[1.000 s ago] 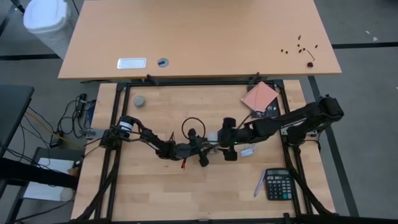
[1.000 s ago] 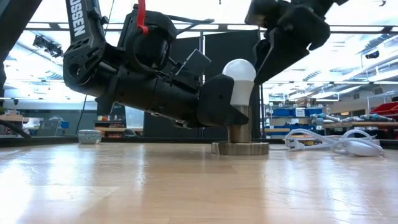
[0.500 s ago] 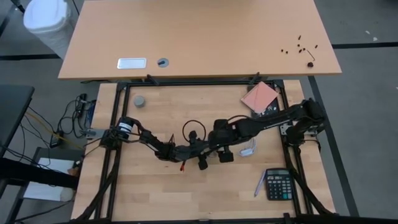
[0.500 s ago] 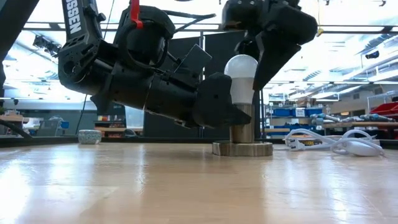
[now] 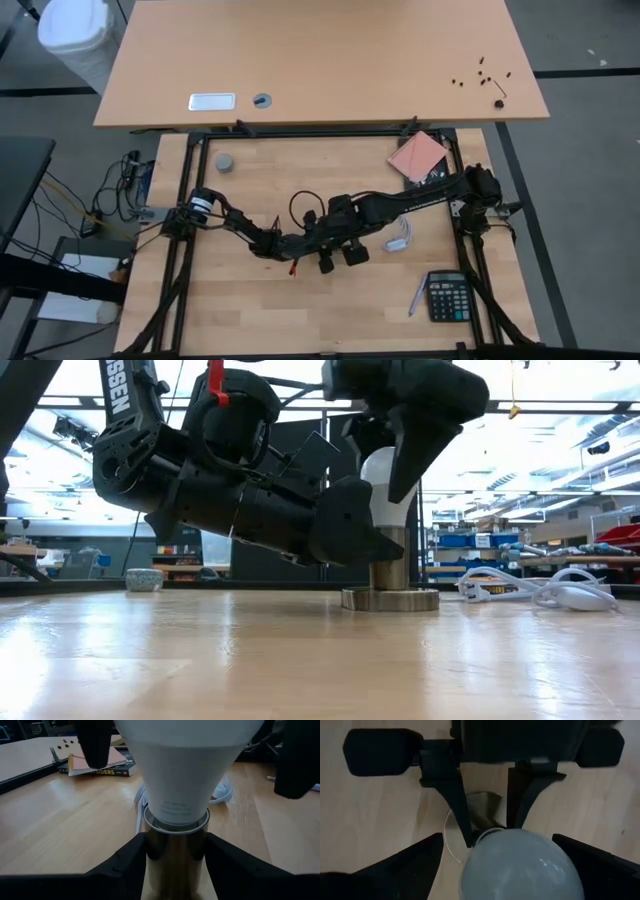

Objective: Screw lightbulb
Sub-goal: Insert the white lightbulb into the golden lamp

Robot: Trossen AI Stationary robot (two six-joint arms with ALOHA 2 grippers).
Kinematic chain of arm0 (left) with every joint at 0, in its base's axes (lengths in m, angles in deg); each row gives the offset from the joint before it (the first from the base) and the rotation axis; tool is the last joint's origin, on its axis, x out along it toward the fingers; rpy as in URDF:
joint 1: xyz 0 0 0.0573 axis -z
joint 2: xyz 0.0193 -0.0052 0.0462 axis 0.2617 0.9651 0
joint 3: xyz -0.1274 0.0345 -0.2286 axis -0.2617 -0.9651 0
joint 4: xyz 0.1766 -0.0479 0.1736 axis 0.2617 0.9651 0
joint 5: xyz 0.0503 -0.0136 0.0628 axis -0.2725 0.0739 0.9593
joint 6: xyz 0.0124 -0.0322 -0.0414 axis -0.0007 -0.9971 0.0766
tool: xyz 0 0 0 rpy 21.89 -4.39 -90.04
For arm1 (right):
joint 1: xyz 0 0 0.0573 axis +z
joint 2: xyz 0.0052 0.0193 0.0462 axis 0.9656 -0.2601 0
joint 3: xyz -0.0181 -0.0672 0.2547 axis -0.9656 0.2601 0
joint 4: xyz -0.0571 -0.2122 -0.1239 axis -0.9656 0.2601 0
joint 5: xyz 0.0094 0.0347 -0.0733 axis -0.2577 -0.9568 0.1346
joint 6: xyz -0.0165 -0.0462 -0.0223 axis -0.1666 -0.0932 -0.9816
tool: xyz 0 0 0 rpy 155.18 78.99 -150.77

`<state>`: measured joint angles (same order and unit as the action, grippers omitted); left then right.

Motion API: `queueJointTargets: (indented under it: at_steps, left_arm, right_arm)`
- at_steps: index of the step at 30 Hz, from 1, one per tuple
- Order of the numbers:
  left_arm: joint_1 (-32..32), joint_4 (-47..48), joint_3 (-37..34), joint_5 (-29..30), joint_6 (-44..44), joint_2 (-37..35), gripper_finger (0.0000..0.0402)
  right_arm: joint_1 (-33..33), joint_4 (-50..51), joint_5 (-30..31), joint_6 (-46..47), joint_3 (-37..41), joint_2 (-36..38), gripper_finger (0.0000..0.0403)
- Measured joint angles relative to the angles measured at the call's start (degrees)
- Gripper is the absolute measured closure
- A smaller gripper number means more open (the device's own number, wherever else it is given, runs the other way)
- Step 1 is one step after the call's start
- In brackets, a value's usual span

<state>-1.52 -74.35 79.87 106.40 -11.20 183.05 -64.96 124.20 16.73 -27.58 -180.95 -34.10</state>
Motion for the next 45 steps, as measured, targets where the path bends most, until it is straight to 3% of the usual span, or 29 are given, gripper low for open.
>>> queueJointTargets:
  at_steps: [11, 37, 45]
  left_arm:
    - [0.00, -0.32, 0.00, -0.38, 0.38, 0.07, 0.0217]
    - [-0.02, -0.72, -0.04, -0.55, 0.39, 0.15, 0.0217]
    - [-0.02, -0.73, -0.04, -0.55, 0.38, 0.15, 0.0217]
  right_arm:
    - [-2.74, 0.93, -5.94, -1.84, -0.02, -1.81, 0.0023]
    - [-4.09, 1.85, -5.94, 0.28, -1.36, -3.45, 0.0032]
    - [-4.09, 2.11, -5.52, -0.27, -1.36, -3.48, 0.0081]
